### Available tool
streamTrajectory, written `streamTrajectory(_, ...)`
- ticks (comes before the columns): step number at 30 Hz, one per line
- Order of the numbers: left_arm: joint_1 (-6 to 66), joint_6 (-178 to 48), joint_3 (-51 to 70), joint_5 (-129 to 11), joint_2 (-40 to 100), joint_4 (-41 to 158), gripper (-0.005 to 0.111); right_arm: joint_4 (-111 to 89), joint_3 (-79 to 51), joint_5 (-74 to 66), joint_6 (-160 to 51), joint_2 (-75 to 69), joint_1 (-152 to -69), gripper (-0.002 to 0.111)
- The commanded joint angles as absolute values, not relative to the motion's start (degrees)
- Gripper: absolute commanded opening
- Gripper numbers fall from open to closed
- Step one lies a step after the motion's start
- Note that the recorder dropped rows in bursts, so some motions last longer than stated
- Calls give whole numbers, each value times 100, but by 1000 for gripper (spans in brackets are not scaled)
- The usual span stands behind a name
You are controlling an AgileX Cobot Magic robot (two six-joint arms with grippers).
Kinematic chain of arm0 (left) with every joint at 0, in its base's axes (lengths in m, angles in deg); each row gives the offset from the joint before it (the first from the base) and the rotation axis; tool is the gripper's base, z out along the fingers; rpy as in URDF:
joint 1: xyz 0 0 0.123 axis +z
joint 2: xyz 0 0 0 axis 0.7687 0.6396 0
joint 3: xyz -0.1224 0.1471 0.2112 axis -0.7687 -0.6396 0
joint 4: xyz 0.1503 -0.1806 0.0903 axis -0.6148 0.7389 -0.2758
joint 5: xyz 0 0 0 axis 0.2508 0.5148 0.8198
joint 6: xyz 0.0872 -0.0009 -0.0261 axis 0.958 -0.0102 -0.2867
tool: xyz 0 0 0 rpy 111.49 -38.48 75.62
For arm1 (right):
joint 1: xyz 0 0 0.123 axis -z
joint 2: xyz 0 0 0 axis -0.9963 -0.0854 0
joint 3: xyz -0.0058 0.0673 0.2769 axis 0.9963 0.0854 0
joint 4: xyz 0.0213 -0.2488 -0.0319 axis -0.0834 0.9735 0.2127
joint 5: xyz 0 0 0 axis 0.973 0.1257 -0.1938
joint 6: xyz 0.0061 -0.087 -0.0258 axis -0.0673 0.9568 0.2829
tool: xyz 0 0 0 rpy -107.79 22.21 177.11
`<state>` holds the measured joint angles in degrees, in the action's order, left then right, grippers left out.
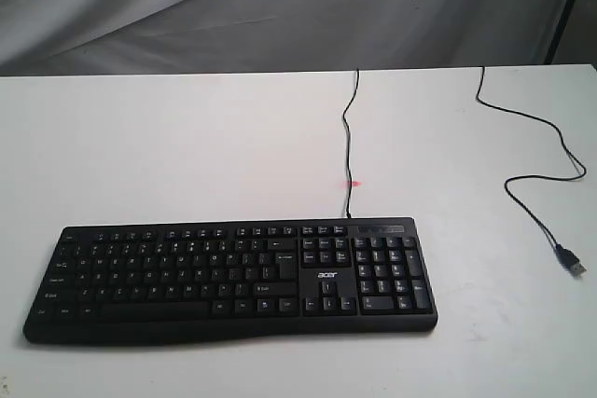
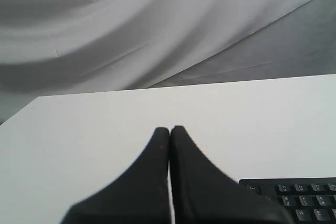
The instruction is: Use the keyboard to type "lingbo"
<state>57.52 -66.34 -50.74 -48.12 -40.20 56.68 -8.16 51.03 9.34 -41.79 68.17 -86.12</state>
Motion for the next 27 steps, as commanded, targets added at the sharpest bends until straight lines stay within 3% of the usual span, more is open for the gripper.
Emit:
streamTrajectory(1,5730,-6649,-5104,-4836,-4002,5671,1,-750,5123,955,-4211,6851,-8581,0)
streamTrajectory(14,5730,-6649,-5104,-4836,-4002,5671,1,-1360,5123,1003,-4211,6851,-8581,0)
streamTrajectory(19,5730,-6649,-5104,-4836,-4002,5671,1,-1288,3567,2236,-4211,6362,-8581,0)
streamTrajectory(27,5730,-6649,-5104,-4836,-4002,5671,1,-1481,1994,3048,-4211,4679,-8581,0)
